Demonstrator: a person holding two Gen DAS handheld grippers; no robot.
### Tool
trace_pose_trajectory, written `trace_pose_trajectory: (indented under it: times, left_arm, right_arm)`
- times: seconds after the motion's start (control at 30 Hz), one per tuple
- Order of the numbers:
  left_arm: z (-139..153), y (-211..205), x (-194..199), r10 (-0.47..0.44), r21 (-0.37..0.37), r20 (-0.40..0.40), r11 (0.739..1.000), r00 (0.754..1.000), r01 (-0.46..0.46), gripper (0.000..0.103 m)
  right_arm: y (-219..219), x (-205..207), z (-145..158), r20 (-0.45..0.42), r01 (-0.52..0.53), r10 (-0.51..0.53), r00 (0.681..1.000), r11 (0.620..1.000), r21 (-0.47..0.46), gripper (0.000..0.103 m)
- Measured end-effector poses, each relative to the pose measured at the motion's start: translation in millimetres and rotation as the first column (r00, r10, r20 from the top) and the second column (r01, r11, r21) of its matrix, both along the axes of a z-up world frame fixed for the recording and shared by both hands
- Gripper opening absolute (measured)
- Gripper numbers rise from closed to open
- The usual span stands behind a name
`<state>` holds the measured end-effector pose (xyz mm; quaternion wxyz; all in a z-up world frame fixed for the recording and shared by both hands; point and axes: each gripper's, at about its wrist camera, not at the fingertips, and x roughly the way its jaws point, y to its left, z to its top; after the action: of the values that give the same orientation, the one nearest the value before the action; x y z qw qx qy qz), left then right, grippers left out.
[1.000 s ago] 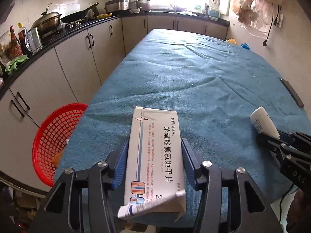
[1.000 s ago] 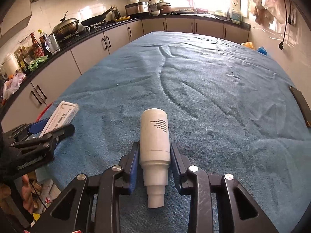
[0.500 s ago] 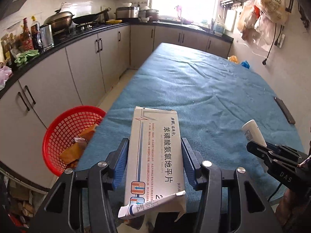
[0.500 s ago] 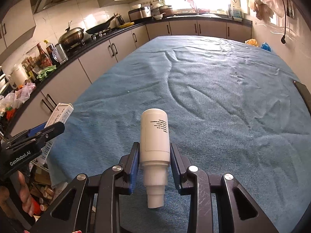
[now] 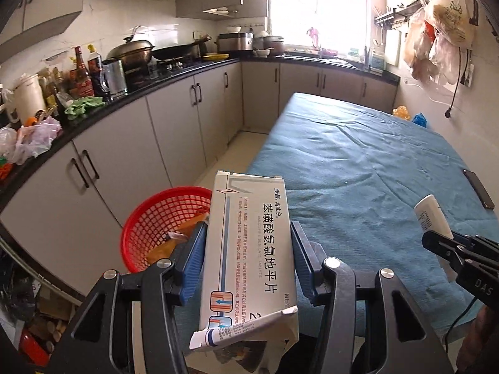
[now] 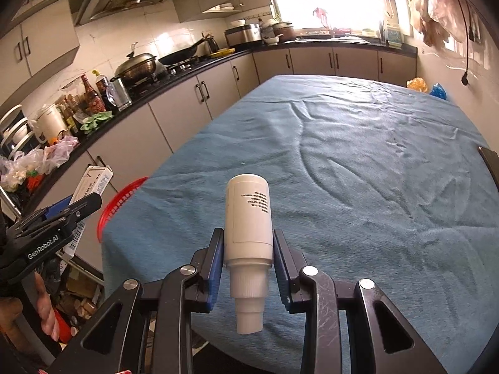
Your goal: Collect trash
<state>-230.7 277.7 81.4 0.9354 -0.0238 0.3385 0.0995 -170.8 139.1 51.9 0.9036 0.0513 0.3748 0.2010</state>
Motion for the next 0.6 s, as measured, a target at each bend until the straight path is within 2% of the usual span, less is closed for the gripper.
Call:
trace_pose_trajectory:
  times: [0.23,0.6]
  left_arm:
    - [3.4,10.8,-10.5,0.032,0.009,0.014,0.999,0.999,-0.033,0.051]
    - [9.4,30.0,-26.7,0.105,0.064,0.045,0.992,0.993,-0.108,0.051]
  right_arm:
    - [17.0,-8.1,12.2,0.03,-0.044,0.043,0.999,0.999,0.006,0.033]
    - [50.8,-20.8,27.5,0.071,-0.128,0.126,0.989,0.992,0.017,0.033]
